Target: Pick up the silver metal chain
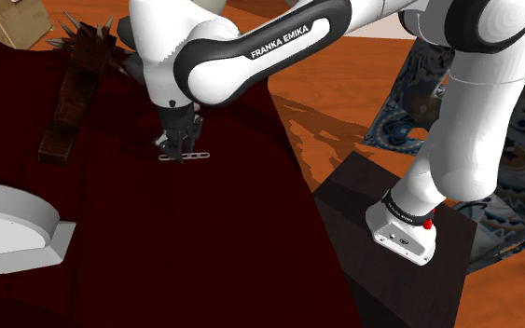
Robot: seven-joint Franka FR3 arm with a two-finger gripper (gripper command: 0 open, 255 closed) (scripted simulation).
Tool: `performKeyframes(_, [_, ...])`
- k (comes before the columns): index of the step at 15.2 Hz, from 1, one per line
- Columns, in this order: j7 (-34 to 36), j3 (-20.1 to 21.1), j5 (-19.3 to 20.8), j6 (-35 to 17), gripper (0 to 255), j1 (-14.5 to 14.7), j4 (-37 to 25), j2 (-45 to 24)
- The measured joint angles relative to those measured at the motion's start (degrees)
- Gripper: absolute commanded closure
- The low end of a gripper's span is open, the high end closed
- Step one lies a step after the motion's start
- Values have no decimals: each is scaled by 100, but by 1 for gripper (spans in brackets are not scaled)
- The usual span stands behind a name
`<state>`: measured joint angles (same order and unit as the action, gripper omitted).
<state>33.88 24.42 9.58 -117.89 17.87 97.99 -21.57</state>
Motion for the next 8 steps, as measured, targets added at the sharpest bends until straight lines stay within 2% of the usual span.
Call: performKeyframes(8, [-54,48,-101,510,255,-8,-346,181])
